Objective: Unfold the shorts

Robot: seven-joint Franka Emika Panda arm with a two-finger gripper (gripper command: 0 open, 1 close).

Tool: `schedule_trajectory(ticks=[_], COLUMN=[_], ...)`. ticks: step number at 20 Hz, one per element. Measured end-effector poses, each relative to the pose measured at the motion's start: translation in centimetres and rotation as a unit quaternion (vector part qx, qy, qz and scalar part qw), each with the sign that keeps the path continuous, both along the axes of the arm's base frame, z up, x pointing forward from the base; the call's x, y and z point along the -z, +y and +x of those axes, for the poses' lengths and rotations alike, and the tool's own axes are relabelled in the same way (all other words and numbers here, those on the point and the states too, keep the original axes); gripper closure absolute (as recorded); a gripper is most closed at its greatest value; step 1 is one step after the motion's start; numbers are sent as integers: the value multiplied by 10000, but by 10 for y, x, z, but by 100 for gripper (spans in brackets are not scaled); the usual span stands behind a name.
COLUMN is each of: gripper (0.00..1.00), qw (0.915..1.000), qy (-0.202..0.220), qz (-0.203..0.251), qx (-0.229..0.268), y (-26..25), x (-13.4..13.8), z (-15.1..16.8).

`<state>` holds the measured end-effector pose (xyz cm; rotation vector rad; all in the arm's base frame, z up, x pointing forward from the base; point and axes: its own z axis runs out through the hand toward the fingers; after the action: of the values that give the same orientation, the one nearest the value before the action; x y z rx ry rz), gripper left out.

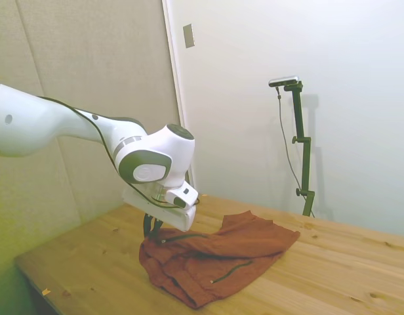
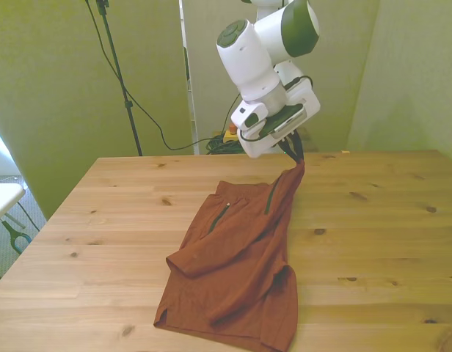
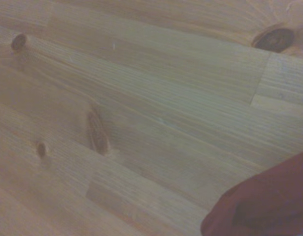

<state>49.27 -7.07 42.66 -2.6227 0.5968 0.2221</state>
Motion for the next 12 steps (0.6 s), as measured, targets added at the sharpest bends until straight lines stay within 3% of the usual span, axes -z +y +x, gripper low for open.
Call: schedule_trajectory(ticks=[8, 12], gripper=[0, 0], qw=[9997, 9977], qy=[-214, -367], qz=[1, -178], qx=[-141, 533], y=[25, 47], x=[-8, -13], z=[6, 21])
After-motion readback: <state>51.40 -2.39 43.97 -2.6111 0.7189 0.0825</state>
